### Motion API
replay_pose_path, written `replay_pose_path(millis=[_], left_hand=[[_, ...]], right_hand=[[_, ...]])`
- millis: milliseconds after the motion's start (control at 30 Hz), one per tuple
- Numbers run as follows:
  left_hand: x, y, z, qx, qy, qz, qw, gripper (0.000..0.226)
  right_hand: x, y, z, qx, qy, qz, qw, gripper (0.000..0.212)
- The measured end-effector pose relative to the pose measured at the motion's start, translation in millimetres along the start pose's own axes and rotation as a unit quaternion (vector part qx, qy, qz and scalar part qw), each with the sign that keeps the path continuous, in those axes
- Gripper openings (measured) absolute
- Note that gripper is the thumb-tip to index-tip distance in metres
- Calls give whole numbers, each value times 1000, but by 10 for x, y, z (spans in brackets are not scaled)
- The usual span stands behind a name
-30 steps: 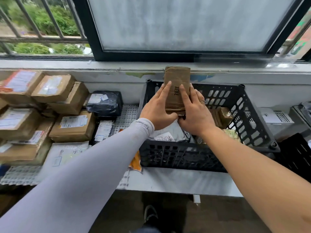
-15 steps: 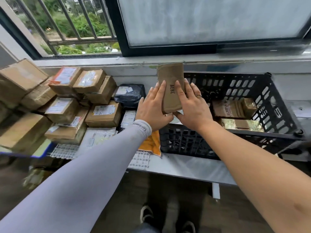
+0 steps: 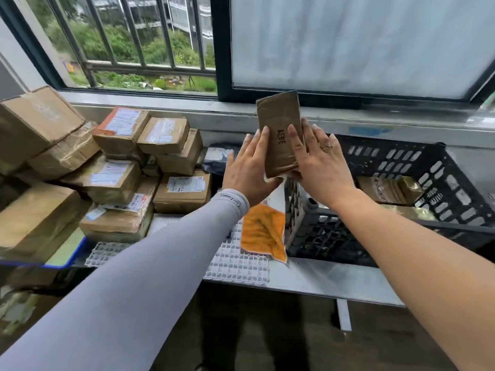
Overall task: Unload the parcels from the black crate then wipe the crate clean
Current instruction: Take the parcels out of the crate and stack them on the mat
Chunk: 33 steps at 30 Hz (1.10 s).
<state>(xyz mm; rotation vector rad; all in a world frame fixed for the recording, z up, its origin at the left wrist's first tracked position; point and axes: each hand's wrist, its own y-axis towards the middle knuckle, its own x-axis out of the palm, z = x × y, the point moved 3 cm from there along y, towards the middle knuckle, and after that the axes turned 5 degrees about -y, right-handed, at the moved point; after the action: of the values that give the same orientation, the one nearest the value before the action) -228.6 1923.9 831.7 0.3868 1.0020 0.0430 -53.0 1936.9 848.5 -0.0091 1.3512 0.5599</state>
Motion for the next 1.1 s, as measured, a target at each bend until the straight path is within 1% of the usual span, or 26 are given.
replay_pose_path(millis=[100,167,300,367,533,633,733,800,900,967,1000,1100], left_hand=[[-203,-50,-341,12,11,10,1000,109],[-330,-126,-596,13,26,14,999,107],[-474,-336,-1121,4,39,3,999,107],[-491,-459,-1345,-8,43,-9,999,107],[-530,-772,-1715,-39,23,-7,999,102],[-541,-888,-1872,-52,0,-13,999,108],[-589,-907,-1965,-79,-71,-19,994,110],[-660,-859,-1947,-114,-137,-16,984,103],[-726,-715,-1920,-169,-219,26,961,84],[-731,-596,-1940,-167,-236,61,955,74],[-716,-537,-1968,-159,-236,74,956,72],[-647,-409,-2069,-172,-248,81,950,73]], right_hand=[[-11,119,-441,24,34,-6,999,92],[10,188,-768,32,47,0,998,93],[194,248,-1362,41,75,-24,996,96],[282,252,-1600,40,78,-34,996,98],[476,268,-2051,14,123,-69,990,94],[615,274,-2214,1,150,-80,985,95],[744,306,-2300,-18,152,-83,985,97],[815,355,-2325,-33,155,-87,983,97],[892,483,-2316,-44,159,-63,984,98],[967,589,-2289,-44,170,-41,984,100],[999,648,-2278,-45,178,-29,983,98],[1046,816,-2230,-42,210,-8,977,91]])
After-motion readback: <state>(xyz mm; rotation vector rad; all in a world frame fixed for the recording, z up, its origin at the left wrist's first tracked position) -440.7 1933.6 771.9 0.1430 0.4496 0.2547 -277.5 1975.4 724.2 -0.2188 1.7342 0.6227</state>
